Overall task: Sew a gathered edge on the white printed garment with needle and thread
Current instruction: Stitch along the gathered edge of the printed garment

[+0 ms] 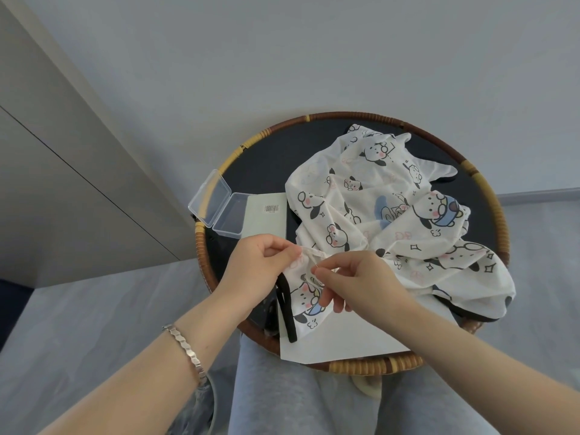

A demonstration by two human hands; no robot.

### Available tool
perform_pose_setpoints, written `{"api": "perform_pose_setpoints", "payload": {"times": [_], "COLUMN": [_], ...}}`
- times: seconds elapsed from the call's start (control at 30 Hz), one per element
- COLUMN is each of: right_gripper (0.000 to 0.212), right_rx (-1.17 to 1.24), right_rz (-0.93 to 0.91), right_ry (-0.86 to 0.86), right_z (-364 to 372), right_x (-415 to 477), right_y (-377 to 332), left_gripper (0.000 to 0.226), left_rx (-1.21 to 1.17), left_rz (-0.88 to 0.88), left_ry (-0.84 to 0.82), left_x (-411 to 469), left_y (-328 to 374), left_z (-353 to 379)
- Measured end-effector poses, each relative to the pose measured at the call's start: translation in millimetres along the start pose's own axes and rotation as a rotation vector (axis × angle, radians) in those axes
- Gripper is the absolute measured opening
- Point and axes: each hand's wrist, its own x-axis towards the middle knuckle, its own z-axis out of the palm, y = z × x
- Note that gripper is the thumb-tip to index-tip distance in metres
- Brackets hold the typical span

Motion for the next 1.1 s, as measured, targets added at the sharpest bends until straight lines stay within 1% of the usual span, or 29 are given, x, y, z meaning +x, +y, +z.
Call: {"api": "perform_pose_setpoints", "payload": {"times": [0.2, 0.4, 0.5, 0.57, 0.63, 0.73, 0.77, 0.83, 0.9, 0.97, 1.1], "right_gripper": [0.013, 0.014, 0.015, 0.016, 0.016, 0.015, 0.014, 0.013, 0.013, 0.013, 0.008], "right_rx": [-0.036, -0.046, -0.042, -0.043, -0.029, 0.039, 0.058, 0.091, 0.125, 0.147, 0.209], "right_rz": [-0.006, -0.007, -0.006, -0.001, 0.004, 0.009, 0.005, -0.001, -0.001, -0.001, 0.018], "right_ry": [0.002, -0.01, -0.017, -0.02, -0.019, -0.002, 0.007, 0.031, 0.05, 0.052, -0.015], "right_z": [-2.0, -1.8, -1.6, -1.9, -2.9, -4.2, -3.8, -3.1, -2.8, -2.4, -1.3], "right_x": [1.7, 2.8, 3.5, 4.3, 4.7, 4.6, 4.5, 3.7, 3.0, 2.1, -2.4], "right_y": [-1.1, -2.5, -2.8, -3.5, -4.7, -5.1, -4.5, -2.7, -1.8, -1.9, -3.0], "left_gripper": [0.006, 0.011, 0.014, 0.011, 0.007, 0.009, 0.009, 0.009, 0.014, 0.019, 0.017], "left_rx": [0.06, 0.163, 0.259, 0.308, 0.369, 0.467, 0.469, 0.437, 0.42, 0.435, 0.495], "left_rz": [0.035, 0.13, 0.203, 0.259, 0.315, 0.415, 0.422, 0.377, 0.312, 0.286, 0.286], "left_ry": [0.003, 0.011, 0.015, 0.007, -0.031, -0.072, -0.059, -0.02, 0.006, 0.018, 0.017], "left_x": [-0.2, -4.1, -8.2, -11.2, -12.9, -13.5, -13.4, -13.8, -13.9, -14.1, -16.0], "left_y": [-1.6, -0.4, -2.6, -3.5, -3.6, -1.8, -0.9, 1.2, 1.9, 1.8, 3.7], "left_z": [0.9, 3.2, 5.0, 5.4, 5.0, 4.4, 4.0, 3.9, 5.2, 7.0, 6.7]}}
